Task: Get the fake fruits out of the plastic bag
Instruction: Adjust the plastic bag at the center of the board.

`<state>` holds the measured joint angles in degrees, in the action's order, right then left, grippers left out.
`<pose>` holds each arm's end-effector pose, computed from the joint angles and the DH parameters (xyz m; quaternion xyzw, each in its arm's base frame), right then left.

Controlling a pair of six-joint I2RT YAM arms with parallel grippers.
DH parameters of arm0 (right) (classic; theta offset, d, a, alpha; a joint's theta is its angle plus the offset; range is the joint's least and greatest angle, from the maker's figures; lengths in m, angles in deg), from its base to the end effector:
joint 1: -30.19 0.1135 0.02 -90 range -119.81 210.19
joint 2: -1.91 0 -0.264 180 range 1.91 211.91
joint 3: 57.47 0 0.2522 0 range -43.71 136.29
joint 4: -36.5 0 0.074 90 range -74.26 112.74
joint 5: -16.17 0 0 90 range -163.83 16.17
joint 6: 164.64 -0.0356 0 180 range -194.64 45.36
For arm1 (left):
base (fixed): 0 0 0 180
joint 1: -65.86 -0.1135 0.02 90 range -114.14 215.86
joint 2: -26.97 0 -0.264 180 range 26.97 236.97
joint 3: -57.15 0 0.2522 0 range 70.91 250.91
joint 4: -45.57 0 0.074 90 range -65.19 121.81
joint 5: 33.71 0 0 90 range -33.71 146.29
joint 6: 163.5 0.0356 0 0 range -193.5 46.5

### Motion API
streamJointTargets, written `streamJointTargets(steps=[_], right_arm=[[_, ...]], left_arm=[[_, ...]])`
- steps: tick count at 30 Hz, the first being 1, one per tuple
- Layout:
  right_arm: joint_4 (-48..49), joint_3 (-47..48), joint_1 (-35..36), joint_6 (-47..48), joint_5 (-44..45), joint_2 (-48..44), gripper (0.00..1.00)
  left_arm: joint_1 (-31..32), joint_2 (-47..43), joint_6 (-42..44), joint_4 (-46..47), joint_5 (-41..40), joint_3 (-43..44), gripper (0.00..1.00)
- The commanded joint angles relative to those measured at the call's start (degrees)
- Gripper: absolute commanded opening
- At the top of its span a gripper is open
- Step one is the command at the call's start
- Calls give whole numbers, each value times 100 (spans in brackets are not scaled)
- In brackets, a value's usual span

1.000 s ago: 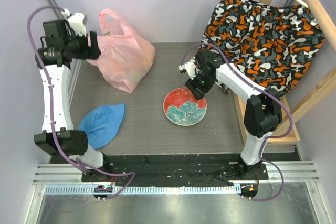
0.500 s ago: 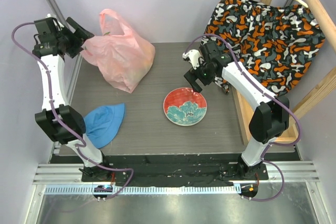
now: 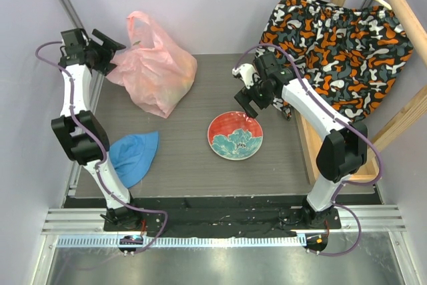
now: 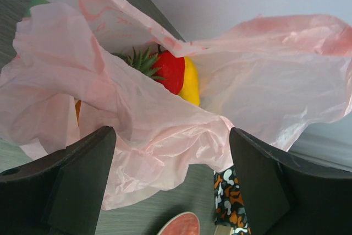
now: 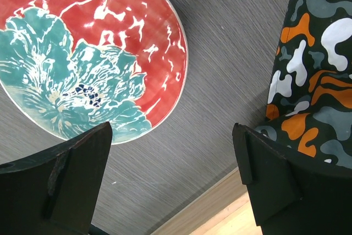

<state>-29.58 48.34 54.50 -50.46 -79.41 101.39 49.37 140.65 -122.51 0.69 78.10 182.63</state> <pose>0.3351 0.1552 0.3072 -0.4075 0.8740 0.0473 0.2606 0.4473 0.1186 0.3484 -0.3912 0.7748 -0.2907 0.4027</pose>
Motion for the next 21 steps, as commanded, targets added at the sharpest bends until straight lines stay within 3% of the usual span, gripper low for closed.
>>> streamJointTargets(steps=[1, 7, 10, 11, 13, 14, 16, 19, 20, 21], right_arm=[[72, 190, 47, 86, 84, 115, 100], [107, 305, 205, 157, 180, 379, 100], [99, 331, 275, 131, 172, 440, 99], [99, 340, 275, 104, 137, 458, 100], [90, 401, 284, 52, 84, 493, 100], [81, 480, 293, 51, 40, 554, 100], [37, 594, 293, 51, 31, 633, 100], [-24, 840, 284, 95, 14, 809, 100], [-33, 963, 284, 86, 14, 844, 100], [-42, 1025, 284, 60, -4, 923, 100]], left_arm=[[14, -295, -284, 202, -114, 60, 90], [234, 601, 120, 325, -658, 1122, 91], [295, 830, 357, 247, -791, 1431, 85], [304, 839, 471, 246, -835, 1449, 74], [322, 830, 533, 54, -966, 1405, 63], [322, 796, 585, 9, -1011, 1344, 51], [322, 717, 665, -131, -1055, 1177, 41], [322, 646, 867, -114, -933, 1027, 17], [322, 620, 919, -106, -889, 1010, 0], [322, 576, 1059, -71, -793, 966, 0]])
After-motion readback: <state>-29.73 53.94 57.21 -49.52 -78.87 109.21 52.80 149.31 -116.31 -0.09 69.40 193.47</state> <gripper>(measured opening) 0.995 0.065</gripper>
